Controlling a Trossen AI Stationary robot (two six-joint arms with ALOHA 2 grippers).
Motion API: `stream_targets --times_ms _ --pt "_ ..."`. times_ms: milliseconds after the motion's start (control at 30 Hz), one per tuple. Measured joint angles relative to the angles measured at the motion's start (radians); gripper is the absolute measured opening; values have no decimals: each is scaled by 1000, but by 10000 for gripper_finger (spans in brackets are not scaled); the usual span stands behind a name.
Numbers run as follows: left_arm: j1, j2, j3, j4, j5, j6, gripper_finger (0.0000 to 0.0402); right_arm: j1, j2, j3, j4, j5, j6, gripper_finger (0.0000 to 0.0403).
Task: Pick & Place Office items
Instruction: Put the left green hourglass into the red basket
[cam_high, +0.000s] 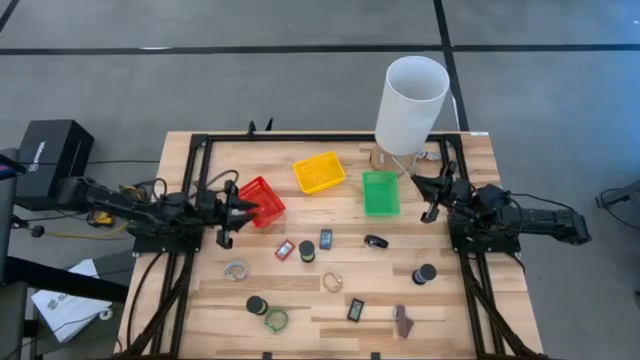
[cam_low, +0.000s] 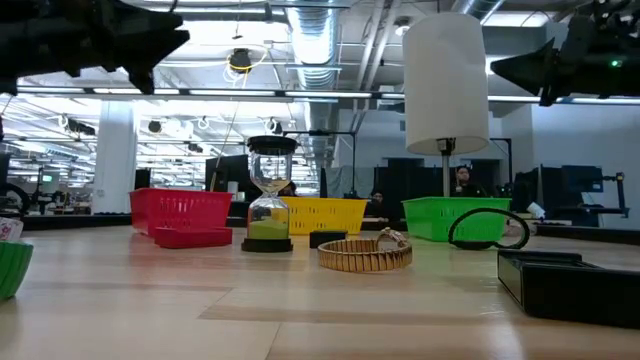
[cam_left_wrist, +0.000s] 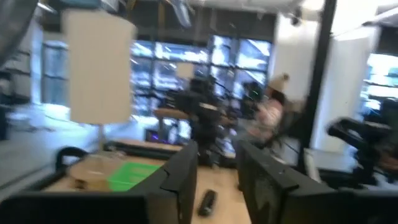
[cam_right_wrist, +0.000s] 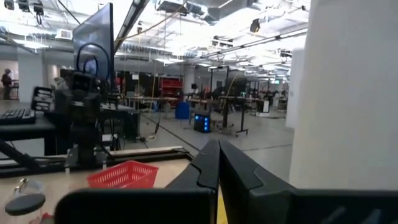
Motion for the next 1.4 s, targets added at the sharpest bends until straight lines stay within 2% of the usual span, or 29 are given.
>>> stream_targets --times_ms 167,233,467,600,733,967,1133,1400 --pt "-60 159 78 4 211 -74 143 2 12 0 6 0 0 0" --pt "-104 216 97 3 257 -80 150 2 11 0 6 0 0 0" --pt "-239 347 119 24 257 -57 185 2 9 0 13 2 0 0" --pt "-308 395 119 43 258 -61 206 5 9 0 12 2 56 0" --pt "-381 428 120 65 257 3 223 4 10 0 3 1 76 0" --pt "-423 481 120 66 246 23 255 4 10 0 3 0 112 0" --pt "-450 539 120 65 246 -27 275 4 10 0 -12 -3 120 0" --pt "-502 657 120 68 246 -28 297 4 10 0 -18 -4 217 0"
